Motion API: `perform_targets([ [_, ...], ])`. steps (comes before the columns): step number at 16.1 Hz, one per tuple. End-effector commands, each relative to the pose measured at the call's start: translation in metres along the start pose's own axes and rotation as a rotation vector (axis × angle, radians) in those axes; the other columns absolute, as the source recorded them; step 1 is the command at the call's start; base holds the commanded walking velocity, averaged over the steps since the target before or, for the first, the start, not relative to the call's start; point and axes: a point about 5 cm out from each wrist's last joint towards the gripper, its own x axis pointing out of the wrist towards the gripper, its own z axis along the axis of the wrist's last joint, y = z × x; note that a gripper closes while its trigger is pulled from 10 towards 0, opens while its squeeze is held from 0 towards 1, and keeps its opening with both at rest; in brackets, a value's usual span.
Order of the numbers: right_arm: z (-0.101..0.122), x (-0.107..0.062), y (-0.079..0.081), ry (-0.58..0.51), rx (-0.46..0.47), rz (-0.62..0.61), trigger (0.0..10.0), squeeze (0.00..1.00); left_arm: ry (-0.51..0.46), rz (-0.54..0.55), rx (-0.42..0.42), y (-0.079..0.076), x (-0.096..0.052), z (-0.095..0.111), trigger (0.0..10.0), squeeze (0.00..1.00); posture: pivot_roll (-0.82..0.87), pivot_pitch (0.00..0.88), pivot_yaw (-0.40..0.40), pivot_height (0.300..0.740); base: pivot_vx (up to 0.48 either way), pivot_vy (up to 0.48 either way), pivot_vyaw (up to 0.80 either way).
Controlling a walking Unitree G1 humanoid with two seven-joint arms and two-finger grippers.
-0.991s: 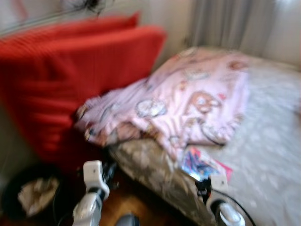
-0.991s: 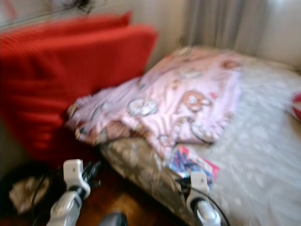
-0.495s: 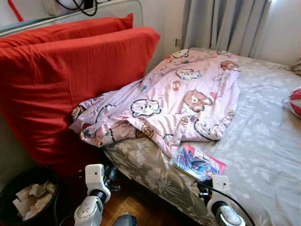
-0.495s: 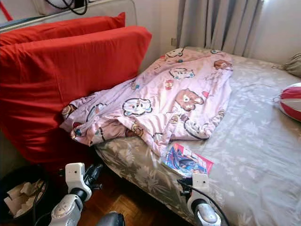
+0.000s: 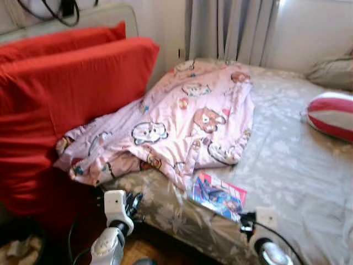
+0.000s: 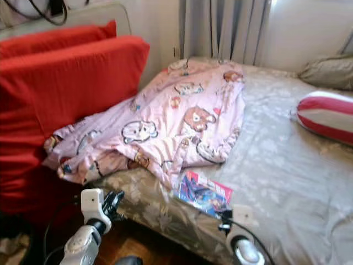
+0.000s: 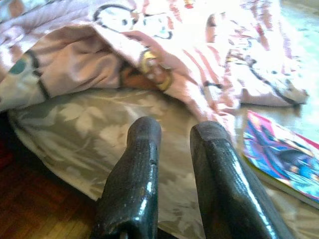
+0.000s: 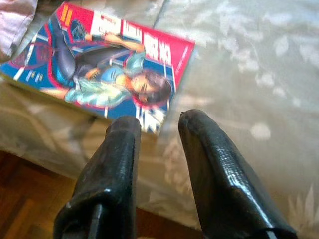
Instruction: Clean up the room
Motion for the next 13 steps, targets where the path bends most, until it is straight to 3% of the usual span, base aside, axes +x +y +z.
perform_targets([
  [1, 0.009, 0.004, 0.014, -0.033, 0.003, 0.036, 10.0, 0.0, 0.006, 0.027, 0.002, 0.009, -0.003, 0.0, 10.0, 0.0, 0.03, 0.0, 0.014, 0.65, 0.36, 0.0, 0.0],
  [7, 0.011, 0.005, 0.018, -0.039, -0.004, 0.068, 10.0, 0.0, 0.002, 0.029, 0.007, 0.009, -0.002, 0.001, 10.0, 0.0, 0.03, 0.0, 0.014, 0.65, 0.351, 0.0, 0.0],
  [13, 0.011, 0.004, 0.019, -0.052, -0.012, 0.097, 10.0, 0.0, -0.048, 0.005, 0.005, 0.004, 0.002, 0.011, 10.0, 0.0, 0.02, 0.0, 0.017, 0.65, 0.0, 0.0, 0.0],
])
